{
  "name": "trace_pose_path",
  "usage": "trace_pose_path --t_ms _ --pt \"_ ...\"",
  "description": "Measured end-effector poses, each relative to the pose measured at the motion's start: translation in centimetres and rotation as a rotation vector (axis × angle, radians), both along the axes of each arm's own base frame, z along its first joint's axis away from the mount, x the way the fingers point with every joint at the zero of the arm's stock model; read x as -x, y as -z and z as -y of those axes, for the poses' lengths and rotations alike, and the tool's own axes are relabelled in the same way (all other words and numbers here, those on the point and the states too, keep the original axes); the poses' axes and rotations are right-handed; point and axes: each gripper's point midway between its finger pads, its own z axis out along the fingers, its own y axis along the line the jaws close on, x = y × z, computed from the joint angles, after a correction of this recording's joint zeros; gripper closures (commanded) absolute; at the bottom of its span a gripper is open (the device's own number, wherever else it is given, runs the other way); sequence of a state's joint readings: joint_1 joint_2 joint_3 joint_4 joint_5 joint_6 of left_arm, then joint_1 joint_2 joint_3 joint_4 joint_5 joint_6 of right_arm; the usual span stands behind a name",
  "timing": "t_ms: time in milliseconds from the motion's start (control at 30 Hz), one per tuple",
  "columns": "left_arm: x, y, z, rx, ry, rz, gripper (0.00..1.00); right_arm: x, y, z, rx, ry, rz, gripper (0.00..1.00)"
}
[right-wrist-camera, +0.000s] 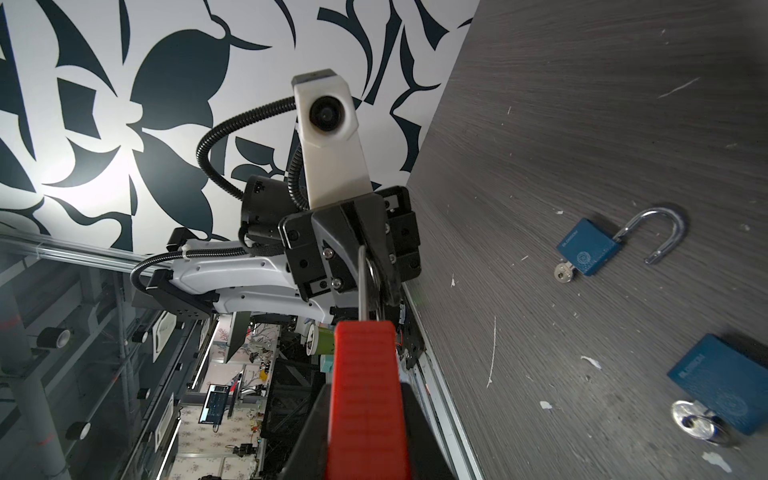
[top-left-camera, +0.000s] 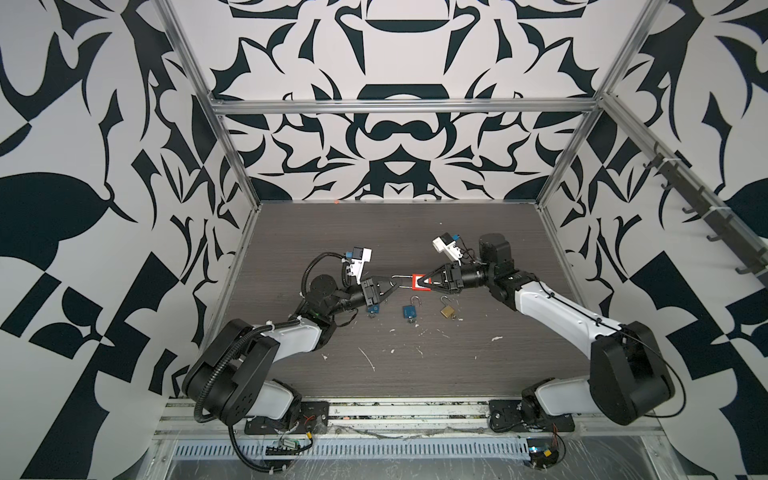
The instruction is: Lock with the key
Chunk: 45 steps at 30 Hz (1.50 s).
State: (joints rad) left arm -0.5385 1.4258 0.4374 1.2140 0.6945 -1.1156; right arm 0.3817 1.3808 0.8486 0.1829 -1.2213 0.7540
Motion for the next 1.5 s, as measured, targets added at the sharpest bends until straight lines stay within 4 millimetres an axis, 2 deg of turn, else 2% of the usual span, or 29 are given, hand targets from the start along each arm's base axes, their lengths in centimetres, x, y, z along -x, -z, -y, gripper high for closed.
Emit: trace_pose_path --t_ms 433,733,900,1167,1267,1333,1400,1500 --pt "1.2 -2.0 0.8 0.046 0.049 0.004 1.0 0.9 -1.4 0.9 0.01 0.029 0.231 1.0" --pt "1.2 -2.6 1.8 0.047 0.054 -0.006 1.0 0.8 -1.7 1.3 0.009 0.062 0.312 1.0" --pt "1.7 -3.0 2.8 0.049 0.067 0.007 1.0 0.9 -1.9 1.2 -0.004 0.06 0.331 1.0" --pt "0.4 -2.1 3.3 0.038 0.023 -0.024 1.0 -0.2 -1.0 1.1 -0.001 0.063 0.272 1.0" --pt "-0.1 -1.8 3.0 0.029 -0.001 -0.03 0.65 -0.8 -0.8 0.9 -0.004 0.049 0.215 1.0" --pt "0.2 -1.8 3.0 0.021 0.013 -0.026 0.47 -1.1 -0.2 0.5 0.002 0.046 0.148 1.0" --pt "0.1 -1.9 2.2 0.015 0.008 -0.02 0.39 -1.4 0.5 0.2 0.002 0.045 0.084 1.0" --pt "-0.4 -2.4 -0.4 0.007 -0.049 -0.002 0.31 -1.6 0.9 -0.1 -0.007 0.04 0.02 1.0"
